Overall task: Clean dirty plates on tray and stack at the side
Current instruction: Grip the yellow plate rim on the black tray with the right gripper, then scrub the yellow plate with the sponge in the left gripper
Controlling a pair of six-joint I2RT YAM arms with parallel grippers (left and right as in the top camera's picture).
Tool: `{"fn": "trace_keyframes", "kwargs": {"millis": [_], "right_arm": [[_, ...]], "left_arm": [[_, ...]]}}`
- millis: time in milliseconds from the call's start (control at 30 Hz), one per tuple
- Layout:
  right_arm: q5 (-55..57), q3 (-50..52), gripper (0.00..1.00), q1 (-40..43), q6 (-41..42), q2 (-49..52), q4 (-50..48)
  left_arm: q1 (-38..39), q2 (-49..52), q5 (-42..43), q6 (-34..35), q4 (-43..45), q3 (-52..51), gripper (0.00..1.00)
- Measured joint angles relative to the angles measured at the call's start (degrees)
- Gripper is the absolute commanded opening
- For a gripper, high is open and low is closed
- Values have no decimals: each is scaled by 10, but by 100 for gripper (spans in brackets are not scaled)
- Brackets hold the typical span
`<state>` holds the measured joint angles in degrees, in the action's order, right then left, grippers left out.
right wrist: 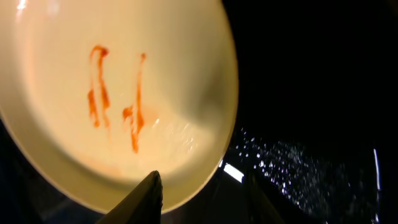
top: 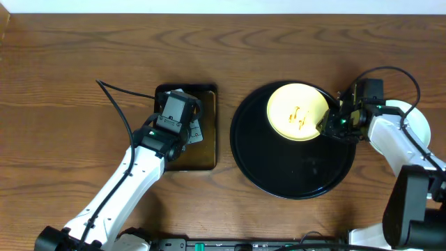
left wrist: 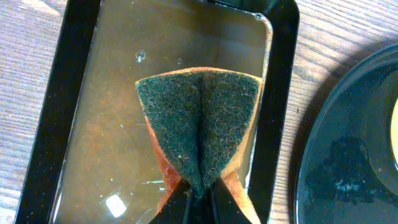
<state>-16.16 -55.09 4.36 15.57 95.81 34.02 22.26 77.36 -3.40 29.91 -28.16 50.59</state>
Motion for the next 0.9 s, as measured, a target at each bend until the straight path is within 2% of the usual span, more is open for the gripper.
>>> {"fn": "trace_keyframes", "kwargs": {"millis": [167, 333, 467, 633, 900], "right_arm": [[2, 1, 33, 0, 29, 30, -17], [-2, 1, 10, -6, 45, 57, -31], [-2, 1, 1, -24, 55, 59, -27], [-8, 1, 1, -60, 56, 59, -21], [-10, 0, 1, -106, 56, 59, -15]], "left_arm": [[0, 0, 0, 0, 0, 0, 8], [0, 0, 0, 0, 0, 0, 8], [0, 0, 0, 0, 0, 0, 8], [0, 0, 5, -7, 10, 0, 7], [30, 0, 86, -79, 109, 0, 8]]}}
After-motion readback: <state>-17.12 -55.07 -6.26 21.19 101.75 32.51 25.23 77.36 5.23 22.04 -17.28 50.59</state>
